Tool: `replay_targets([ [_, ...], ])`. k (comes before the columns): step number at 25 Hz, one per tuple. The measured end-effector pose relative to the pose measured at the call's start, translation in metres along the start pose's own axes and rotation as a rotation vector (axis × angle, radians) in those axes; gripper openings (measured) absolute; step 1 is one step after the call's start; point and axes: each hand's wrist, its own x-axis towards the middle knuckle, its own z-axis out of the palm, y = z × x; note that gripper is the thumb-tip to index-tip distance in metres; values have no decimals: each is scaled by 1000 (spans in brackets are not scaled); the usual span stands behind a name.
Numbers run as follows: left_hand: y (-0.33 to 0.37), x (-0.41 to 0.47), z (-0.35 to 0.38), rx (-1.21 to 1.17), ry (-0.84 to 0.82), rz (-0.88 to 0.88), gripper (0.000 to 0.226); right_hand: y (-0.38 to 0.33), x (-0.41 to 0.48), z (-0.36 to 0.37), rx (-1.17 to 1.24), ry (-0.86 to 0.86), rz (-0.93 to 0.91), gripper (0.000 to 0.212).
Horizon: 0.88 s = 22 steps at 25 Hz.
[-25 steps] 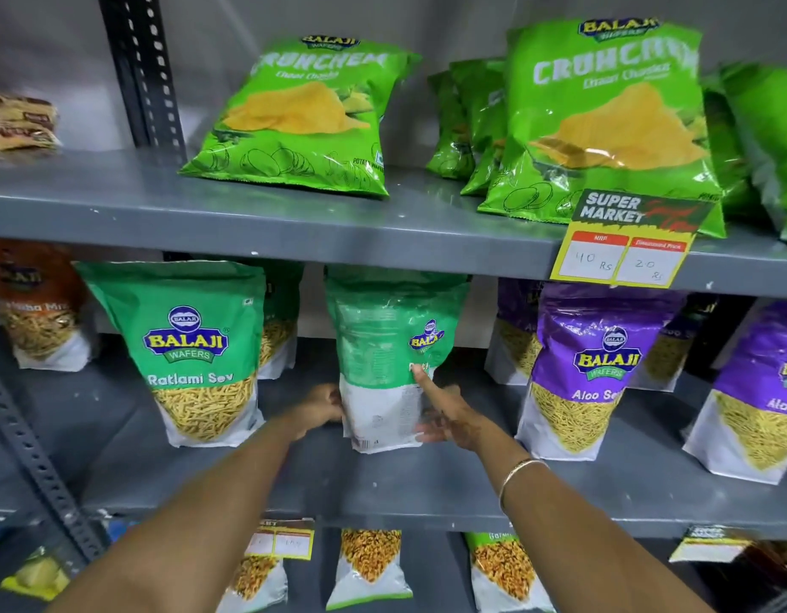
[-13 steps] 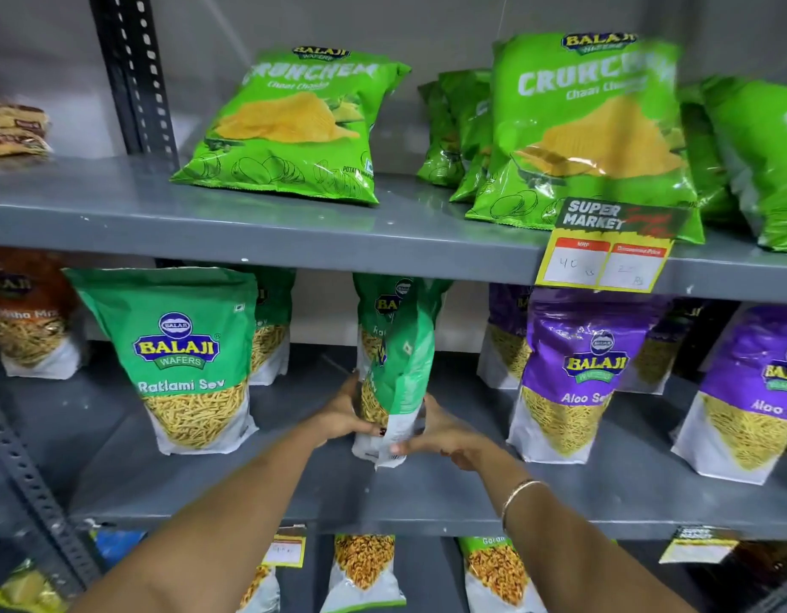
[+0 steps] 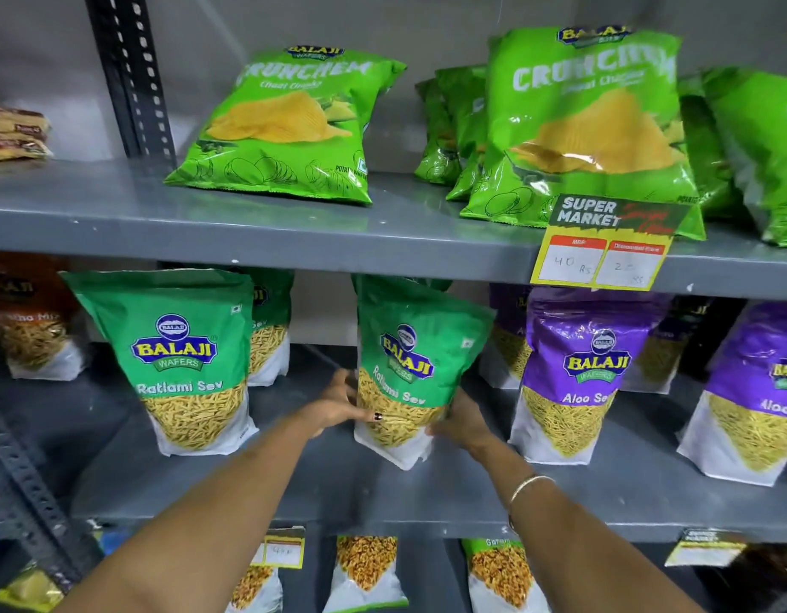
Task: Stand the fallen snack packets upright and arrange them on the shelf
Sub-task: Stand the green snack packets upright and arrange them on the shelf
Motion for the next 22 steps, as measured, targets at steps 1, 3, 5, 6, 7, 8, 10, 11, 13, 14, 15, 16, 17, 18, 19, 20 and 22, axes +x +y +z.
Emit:
replay_targets([
  [1, -1, 1, 2, 26, 28, 8, 56, 0, 1, -3, 28, 41, 21, 87],
  [3, -4, 1, 7, 123, 117, 21, 49, 1, 2, -8, 134, 56, 62, 77],
  [5, -3, -1, 11, 155, 162, 5, 62, 8, 3, -11, 308, -87, 42, 89],
  [6, -2, -2, 15, 92, 146, 8, 63, 12, 4, -12, 355, -156, 36, 95],
  [7, -1, -5, 19, 34, 122, 12, 59, 12, 3, -13, 375, -210, 22, 99],
  [8, 1, -8, 22, 10, 111, 13, 57, 12, 1, -14, 381, -238, 2, 100],
  [10, 2, -11, 27, -32, 148, 4, 60, 9, 1, -16, 382, -249, -37, 93],
  [11, 2, -11, 30, -43, 171, 1, 65, 8, 4, -17, 381, -248, -40, 88],
  [13, 4, -15, 34, -62, 180, -9, 70, 8, 5, -23, 273, -296, -34, 72],
  [14, 5, -19, 36, -65, 169, -29, 71, 7, 5, -27, 145, -327, 24, 57],
  [15, 5, -22, 37, -48, 152, -63, 69, 2, 4, -33, -19, -388, 134, 36],
  [16, 3, -26, 36, -3, 127, -104, 62, -5, 3, -38, -202, -501, 278, 19],
  [17, -1, -31, 32, 57, 104, -142, 46, -11, 2, -40, -369, -625, 414, 20],
  [18, -6, -39, 22, 107, 105, -198, 29, -20, 0, -38, -472, -749, 525, 28],
  [19, -10, -48, 10, 143, 117, -254, 29, -28, 0, -29, -474, -854, 591, 36],
  [20, -18, -57, -5, 158, 131, -329, 32, -41, -4, -18, -463, -926, 607, 41],
  [22, -36, -77, -40, 123, 157, -473, 37, -63, -11, 17, -517, -1007, 544, 34],
])
